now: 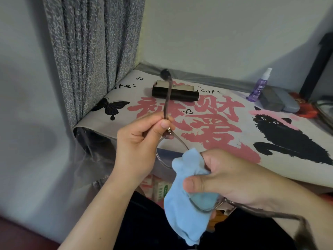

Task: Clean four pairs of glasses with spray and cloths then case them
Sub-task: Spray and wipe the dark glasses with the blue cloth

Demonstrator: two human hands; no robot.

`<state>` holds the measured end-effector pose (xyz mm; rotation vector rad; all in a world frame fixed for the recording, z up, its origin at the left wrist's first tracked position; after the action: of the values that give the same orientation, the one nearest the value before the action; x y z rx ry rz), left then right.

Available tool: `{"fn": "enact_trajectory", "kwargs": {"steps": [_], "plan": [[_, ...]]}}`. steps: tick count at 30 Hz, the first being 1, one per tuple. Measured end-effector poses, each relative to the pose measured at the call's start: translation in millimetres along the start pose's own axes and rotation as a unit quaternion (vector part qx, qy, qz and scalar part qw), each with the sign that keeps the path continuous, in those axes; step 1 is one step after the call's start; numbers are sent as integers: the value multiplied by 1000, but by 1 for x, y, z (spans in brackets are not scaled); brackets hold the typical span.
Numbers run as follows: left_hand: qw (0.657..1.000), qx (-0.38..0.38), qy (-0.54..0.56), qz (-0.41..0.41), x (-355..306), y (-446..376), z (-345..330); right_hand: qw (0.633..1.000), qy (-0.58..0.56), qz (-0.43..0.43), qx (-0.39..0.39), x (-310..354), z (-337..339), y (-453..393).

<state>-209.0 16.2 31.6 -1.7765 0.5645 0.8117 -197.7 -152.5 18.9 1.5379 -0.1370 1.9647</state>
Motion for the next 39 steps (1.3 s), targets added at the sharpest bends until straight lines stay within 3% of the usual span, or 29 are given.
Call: {"fn": "enact_trajectory", "kwargs": {"steps": [5,7,9,11,15,20,22,24,26,34,39], "plan": [[999,-3,-37,-24,-6,-1,3,996,72,-24,-37,-11,13,-3],[997,5,-69,-46,-9,0,4,998,3,-61,17,-18,15,0],[995,5,-79,-63,-9,0,7,984,-107,-78,121,-15,6,9],[992,13,-98,-76,-7,-1,6,973,-131,-83,170,-15,1,12],[994,34,-86,-64,-1,2,-1,991,2,-91,99,-21,-4,5],[999,13,-39,-11,5,4,-1,998,-26,-44,23,-8,-4,2],[999,22,-31,-7,8,6,-3,990,-120,-68,0,-15,1,2],[999,34,-31,-12,9,8,-7,972,-217,-91,12,-14,1,2],[997,65,-42,-29,5,9,-15,968,-236,-74,29,-10,2,-3],[984,151,-51,-74,-4,9,-27,981,-175,-54,64,5,-5,-16],[990,134,-20,-39,2,9,-26,989,-147,-27,-11,10,-10,-21]]}}
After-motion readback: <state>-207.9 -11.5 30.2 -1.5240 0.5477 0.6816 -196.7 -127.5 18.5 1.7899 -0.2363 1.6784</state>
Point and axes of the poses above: each hand's wrist, its own y-axis away from the middle knuckle, its own z-axis out of the back of the hand, x = y × z, the point moved 6 cm from there along -y, towards the middle knuckle, and after that the axes turned 5 degrees about y, right-handed, at the moved point
